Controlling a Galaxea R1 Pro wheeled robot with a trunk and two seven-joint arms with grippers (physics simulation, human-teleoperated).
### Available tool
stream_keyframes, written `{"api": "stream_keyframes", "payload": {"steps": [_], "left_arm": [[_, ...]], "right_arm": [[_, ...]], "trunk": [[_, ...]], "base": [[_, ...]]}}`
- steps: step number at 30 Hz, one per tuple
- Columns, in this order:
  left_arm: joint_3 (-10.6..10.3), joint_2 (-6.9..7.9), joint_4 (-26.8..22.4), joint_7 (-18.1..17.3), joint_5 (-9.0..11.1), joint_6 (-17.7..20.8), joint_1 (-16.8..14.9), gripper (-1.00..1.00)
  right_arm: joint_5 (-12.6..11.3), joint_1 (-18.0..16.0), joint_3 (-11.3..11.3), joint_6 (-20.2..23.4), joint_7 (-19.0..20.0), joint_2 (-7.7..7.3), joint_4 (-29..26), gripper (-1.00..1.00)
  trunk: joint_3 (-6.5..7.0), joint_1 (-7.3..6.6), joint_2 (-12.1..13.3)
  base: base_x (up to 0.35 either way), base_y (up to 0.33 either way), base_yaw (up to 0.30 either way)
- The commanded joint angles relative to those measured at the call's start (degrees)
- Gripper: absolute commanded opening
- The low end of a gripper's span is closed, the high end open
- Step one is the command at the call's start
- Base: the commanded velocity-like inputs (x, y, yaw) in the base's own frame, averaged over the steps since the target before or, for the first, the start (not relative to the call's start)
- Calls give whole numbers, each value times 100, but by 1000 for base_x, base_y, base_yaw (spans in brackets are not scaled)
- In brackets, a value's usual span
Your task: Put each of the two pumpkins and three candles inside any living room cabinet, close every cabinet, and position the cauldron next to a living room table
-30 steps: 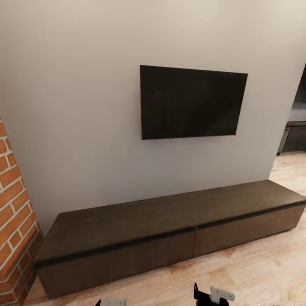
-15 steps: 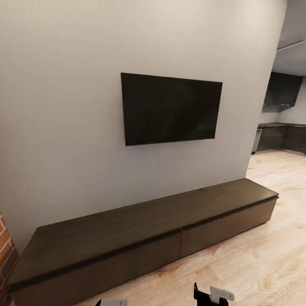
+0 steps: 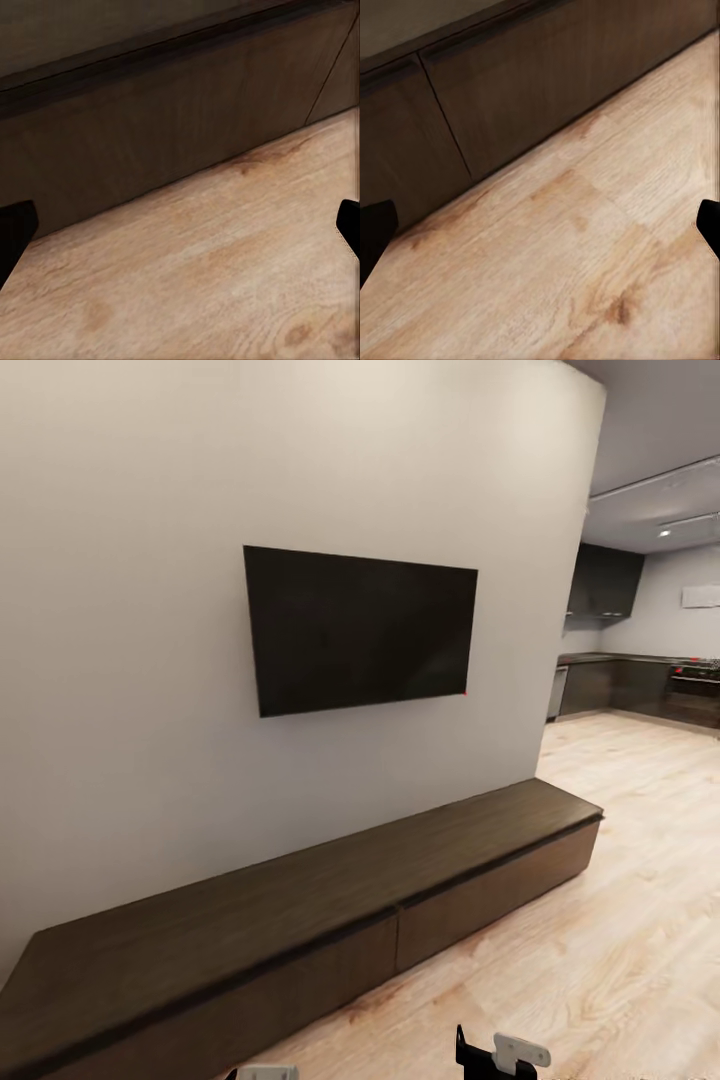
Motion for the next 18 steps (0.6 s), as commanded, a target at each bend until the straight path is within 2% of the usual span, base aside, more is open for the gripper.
{"api": "stream_keyframes", "payload": {"steps": [1, 7, 18], "left_arm": [[-27, 5, 2, 39, 58, -27, -4, 100], [-27, 5, 101, 44, 57, -25, -4, 100], [-27, 5, 144, 38, 49, -25, -4, 100]], "right_arm": [[-48, -6, 49, -25, -39, -4, 4, 100], [-50, -6, 50, -25, -40, -4, 4, 100], [-45, -6, 59, -25, -38, -4, 7, 100]], "trunk": [[13, -23, 38], [129, -155, 279], [363, -397, 720]], "base": [[0, 0, -146], [0, 0, -171], [0, 0, -240]]}}
